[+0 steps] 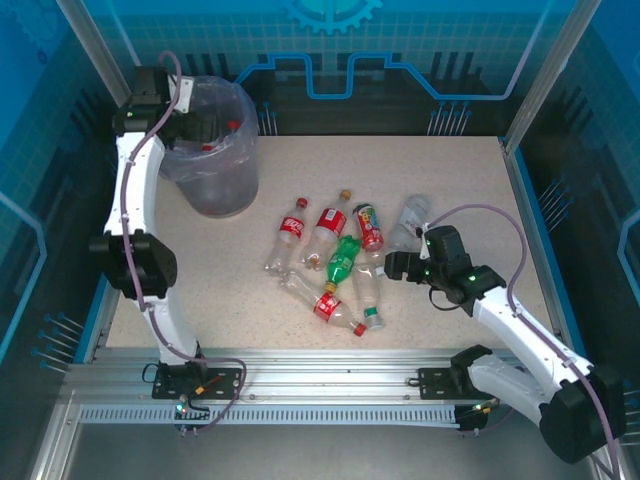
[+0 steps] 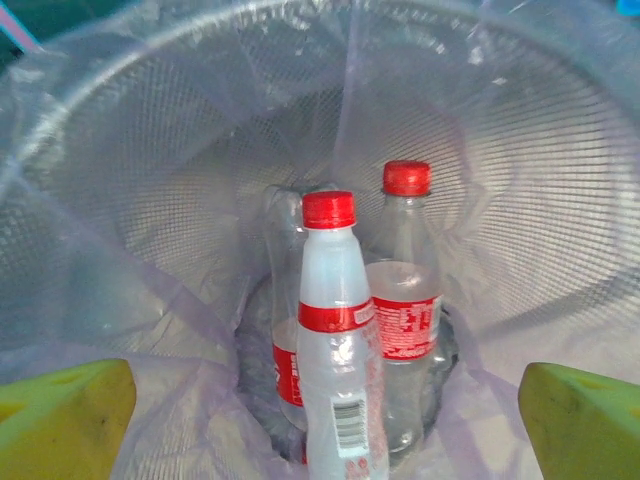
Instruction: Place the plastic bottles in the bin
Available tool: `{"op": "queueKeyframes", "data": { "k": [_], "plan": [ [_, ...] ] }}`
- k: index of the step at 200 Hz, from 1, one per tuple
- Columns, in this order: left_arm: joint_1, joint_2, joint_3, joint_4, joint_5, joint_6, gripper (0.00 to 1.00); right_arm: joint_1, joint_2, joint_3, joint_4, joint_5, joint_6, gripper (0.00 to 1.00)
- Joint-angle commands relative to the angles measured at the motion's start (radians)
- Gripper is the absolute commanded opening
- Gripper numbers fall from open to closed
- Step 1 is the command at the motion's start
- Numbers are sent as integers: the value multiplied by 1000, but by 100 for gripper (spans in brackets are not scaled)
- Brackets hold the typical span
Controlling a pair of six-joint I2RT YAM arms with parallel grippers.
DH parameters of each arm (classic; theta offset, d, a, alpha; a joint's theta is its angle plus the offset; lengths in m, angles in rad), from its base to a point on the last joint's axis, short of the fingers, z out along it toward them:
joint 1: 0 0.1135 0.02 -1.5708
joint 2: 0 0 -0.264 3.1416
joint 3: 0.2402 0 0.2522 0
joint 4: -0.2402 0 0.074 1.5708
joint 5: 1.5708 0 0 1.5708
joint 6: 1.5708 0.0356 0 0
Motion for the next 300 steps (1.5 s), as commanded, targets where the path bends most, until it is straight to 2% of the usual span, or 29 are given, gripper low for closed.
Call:
{"op": "queueKeyframes", "data": {
  "k": [1,17,46,83,89,108,119,128,146,156,170,219,273,300],
  "plan": [
    [-60,-104,-15,18,-24,-54,99,-41,-1,10,-26,-7,62,93],
    [-114,-160,-66,29,-36,-101,99,-52,22,9,2,-4,94,92],
    [-260,-301,-279,135,-69,-139,99,-56,83,12,44,50,158,91],
    [-439,-430,-520,267,-27,-243,99,-68,188,51,83,73,183,87],
    [-466,-442,-558,297,8,-262,99,-71,207,58,92,74,183,86],
    [-507,-474,-702,446,211,-353,99,-78,265,86,118,83,176,85],
    [-521,-486,-775,502,269,-431,99,-89,299,109,120,83,171,85],
    [-541,-499,-831,526,248,-475,99,-99,333,133,124,88,170,85],
    [-601,-521,-918,512,99,-493,99,-102,398,185,113,102,192,88],
    [-614,-536,-977,534,64,-530,99,-102,441,214,104,102,193,91],
    [-618,-553,-1081,620,71,-604,99,-100,487,232,111,109,190,94],
    [-635,-575,-1250,716,68,-723,99,-96,598,305,136,126,174,93],
    [-634,-566,-1283,736,79,-731,99,-89,691,338,185,128,157,83],
    [-634,-565,-1283,747,82,-734,99,-90,734,360,188,128,152,82]
  ]
}}
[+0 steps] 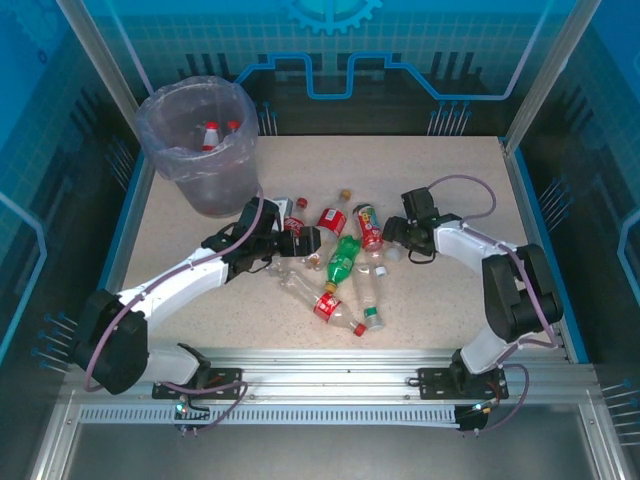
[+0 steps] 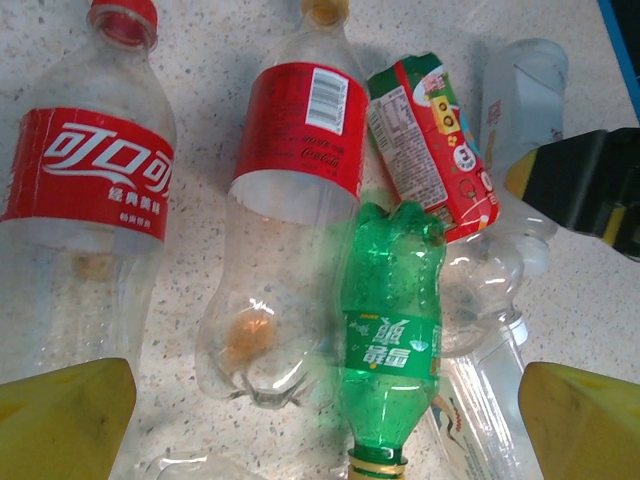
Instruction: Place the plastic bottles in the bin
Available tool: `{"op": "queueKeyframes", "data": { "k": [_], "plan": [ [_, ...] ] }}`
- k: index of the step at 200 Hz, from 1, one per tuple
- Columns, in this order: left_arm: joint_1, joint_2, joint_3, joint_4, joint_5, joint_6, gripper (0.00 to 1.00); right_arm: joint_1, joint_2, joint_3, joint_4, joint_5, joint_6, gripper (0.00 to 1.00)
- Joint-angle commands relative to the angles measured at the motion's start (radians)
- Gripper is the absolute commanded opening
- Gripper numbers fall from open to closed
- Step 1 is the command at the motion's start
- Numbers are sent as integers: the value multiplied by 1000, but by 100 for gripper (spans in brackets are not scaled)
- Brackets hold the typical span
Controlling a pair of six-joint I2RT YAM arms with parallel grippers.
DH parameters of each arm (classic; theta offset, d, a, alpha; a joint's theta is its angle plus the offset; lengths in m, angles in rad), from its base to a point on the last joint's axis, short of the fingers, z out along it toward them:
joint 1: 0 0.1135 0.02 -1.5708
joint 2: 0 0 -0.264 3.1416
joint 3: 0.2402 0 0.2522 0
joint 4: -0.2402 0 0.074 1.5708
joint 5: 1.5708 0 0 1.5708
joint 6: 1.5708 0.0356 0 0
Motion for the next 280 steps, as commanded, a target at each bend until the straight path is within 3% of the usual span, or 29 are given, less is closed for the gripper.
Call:
{"op": "queueKeyframes", "data": {
  "k": [1,30,65,118,148,181,208,235,280],
  "plan": [
    [-6,-19,-5,38,-1,-25,99,2,40,40,23,19,-9,82],
    [-6,-18,-12,42,0,-27,99,-1,71,29,38,8,0,82],
    [-8,-15,-12,43,-1,-25,99,-12,69,8,51,-6,-4,74],
    [-6,-9,-11,113,70,-80,99,-28,-63,-54,28,-12,-74,63],
    [-2,-1,0,152,117,-127,99,-37,-167,-114,19,-25,-177,68],
    [-1,32,28,208,166,-153,99,-32,-303,-225,143,-252,-354,65],
    [12,80,-9,437,294,-285,99,-13,-380,-296,226,-399,-421,62],
    [15,132,-25,601,345,-406,99,33,-418,-360,352,-550,-435,61],
    [1,224,-15,677,401,-483,99,128,-383,-372,456,-619,-440,60]
  ]
}}
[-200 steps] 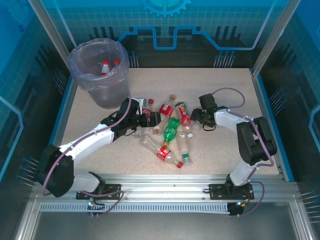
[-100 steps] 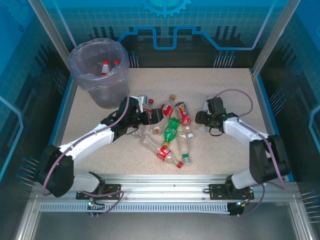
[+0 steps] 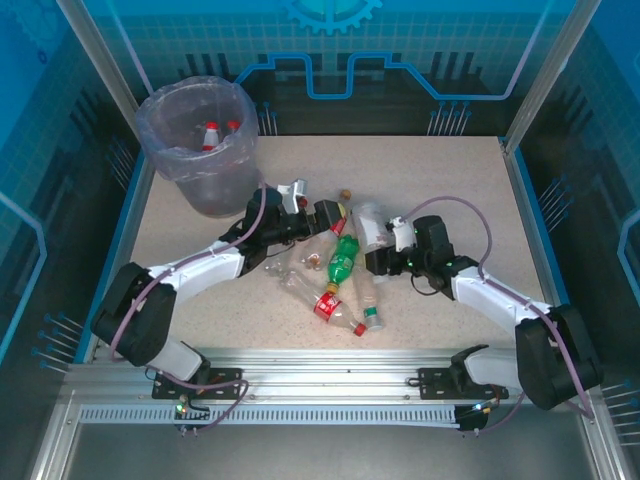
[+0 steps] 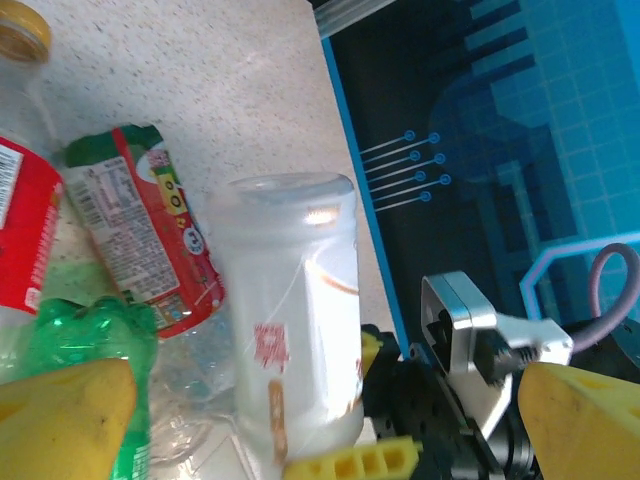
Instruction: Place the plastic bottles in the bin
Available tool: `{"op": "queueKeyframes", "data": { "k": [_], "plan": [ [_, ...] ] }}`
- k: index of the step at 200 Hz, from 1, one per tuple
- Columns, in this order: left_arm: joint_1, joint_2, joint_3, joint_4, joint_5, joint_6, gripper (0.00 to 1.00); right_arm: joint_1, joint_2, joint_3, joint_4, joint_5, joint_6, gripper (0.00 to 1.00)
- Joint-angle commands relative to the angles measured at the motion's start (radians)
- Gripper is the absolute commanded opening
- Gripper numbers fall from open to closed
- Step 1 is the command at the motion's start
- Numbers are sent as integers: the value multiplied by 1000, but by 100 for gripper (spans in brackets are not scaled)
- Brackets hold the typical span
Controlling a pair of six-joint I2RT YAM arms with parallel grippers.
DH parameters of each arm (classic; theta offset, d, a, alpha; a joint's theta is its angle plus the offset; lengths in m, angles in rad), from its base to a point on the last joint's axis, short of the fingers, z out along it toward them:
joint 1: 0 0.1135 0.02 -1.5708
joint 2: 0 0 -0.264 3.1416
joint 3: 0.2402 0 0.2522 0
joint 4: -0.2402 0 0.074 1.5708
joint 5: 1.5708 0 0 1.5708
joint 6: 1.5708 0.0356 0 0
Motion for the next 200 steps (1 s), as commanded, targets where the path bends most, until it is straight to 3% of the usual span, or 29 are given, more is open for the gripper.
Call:
{"op": "queueKeyframes", "data": {
  "k": [1,34,120,169,200],
  "plan": [
    [-8,40,-8,95,66,-76,99,37,12,-4,126,-88,-22,60],
    [-24,75,-14,136,59,-126,98,73,31,7,182,-110,1,60],
    [-49,161,-25,232,57,-205,82,132,72,33,209,-100,18,59],
    [-50,182,-30,242,46,-213,89,149,72,47,197,-93,13,59],
    [-49,175,-40,240,42,-211,79,151,77,52,190,-86,6,59]
  ]
}}
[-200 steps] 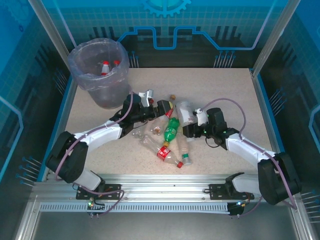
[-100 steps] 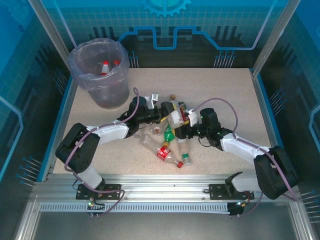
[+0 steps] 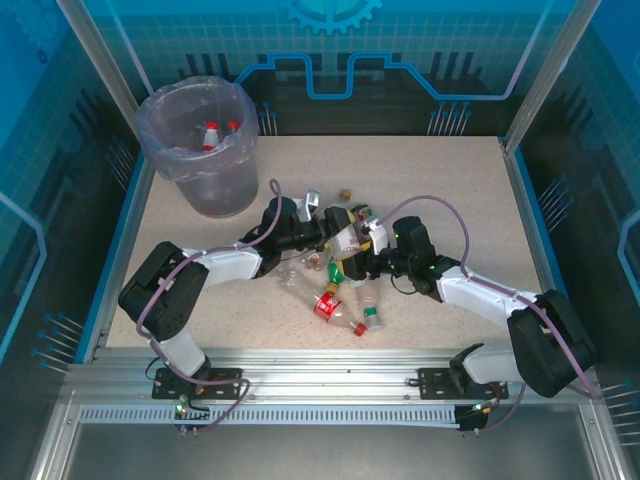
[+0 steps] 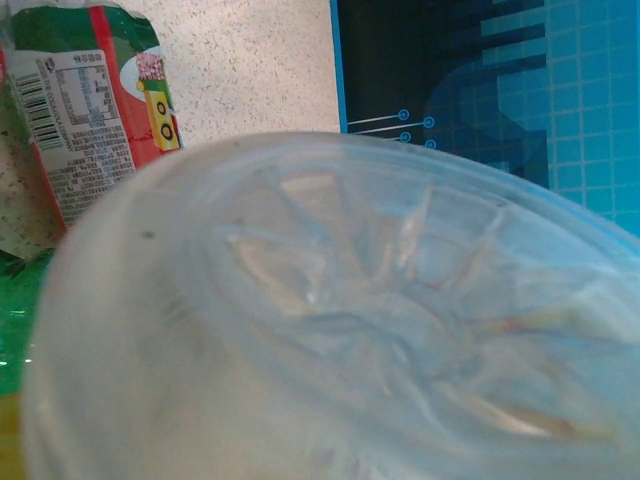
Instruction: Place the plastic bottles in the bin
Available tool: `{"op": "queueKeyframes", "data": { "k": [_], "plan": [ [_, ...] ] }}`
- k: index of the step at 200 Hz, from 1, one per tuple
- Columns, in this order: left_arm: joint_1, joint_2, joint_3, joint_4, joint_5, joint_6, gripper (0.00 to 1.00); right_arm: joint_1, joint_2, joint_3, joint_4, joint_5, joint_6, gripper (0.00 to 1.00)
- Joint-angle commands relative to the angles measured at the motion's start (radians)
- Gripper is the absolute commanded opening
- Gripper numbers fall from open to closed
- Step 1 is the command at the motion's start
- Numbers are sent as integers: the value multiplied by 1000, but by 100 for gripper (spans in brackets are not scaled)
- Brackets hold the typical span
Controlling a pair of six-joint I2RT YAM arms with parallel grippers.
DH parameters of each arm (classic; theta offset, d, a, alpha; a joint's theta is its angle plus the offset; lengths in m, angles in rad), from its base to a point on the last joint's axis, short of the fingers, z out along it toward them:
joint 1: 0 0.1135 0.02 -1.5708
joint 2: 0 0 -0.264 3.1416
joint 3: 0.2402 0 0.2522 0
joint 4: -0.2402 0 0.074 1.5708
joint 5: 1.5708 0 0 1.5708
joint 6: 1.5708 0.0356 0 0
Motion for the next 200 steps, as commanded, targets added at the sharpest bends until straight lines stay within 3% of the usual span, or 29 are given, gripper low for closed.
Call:
{"op": "queueKeyframes", "data": {
  "k": [1,63,126,156,200],
  "plan": [
    [-7,6,-22,38,2,4,79,10,11,31,24,-10,-18,59],
    [-6,2,-18,21,-4,19,67,11,4,35,-10,10,-32,67],
    [-4,-19,-3,-52,-23,67,67,-9,-92,37,-125,86,-93,100],
    [-3,-37,27,-117,-35,118,67,-56,-165,7,-122,116,-53,100],
    [9,-108,209,-415,-79,328,67,-116,-240,-15,-168,246,16,99]
  ]
}}
